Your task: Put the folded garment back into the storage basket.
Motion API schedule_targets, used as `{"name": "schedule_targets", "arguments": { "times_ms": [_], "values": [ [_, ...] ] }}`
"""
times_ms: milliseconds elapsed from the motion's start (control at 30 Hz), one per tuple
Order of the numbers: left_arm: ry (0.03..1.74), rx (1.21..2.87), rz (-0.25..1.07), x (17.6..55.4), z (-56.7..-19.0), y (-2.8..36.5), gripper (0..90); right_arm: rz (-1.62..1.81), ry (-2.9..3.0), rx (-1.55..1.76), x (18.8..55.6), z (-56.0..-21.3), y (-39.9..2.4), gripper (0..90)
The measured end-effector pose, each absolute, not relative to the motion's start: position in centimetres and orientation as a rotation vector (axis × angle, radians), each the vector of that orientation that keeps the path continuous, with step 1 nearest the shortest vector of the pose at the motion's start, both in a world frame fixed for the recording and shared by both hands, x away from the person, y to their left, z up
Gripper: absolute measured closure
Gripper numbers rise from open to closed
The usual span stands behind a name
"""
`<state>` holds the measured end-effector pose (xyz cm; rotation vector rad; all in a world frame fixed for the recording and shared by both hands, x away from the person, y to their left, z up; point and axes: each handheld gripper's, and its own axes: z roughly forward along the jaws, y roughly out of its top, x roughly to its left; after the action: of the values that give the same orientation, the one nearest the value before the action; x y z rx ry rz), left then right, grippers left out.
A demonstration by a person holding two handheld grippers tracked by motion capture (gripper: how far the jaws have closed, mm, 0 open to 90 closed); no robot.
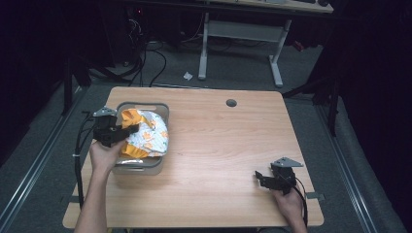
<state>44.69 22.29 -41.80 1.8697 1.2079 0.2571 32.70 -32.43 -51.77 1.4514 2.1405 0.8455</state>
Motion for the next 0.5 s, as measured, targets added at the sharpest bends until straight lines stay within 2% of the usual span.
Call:
{"name": "schedule_targets", "arguments": {
  "times_ms": [500],
  "values": [
    [1.286, 1.993, 0.327, 46.0, -44.3, 21.6, 77.2, 0.845, 2.14, 1.452, 32.7, -51.8, -32.4, 24.9]
  ]
}}
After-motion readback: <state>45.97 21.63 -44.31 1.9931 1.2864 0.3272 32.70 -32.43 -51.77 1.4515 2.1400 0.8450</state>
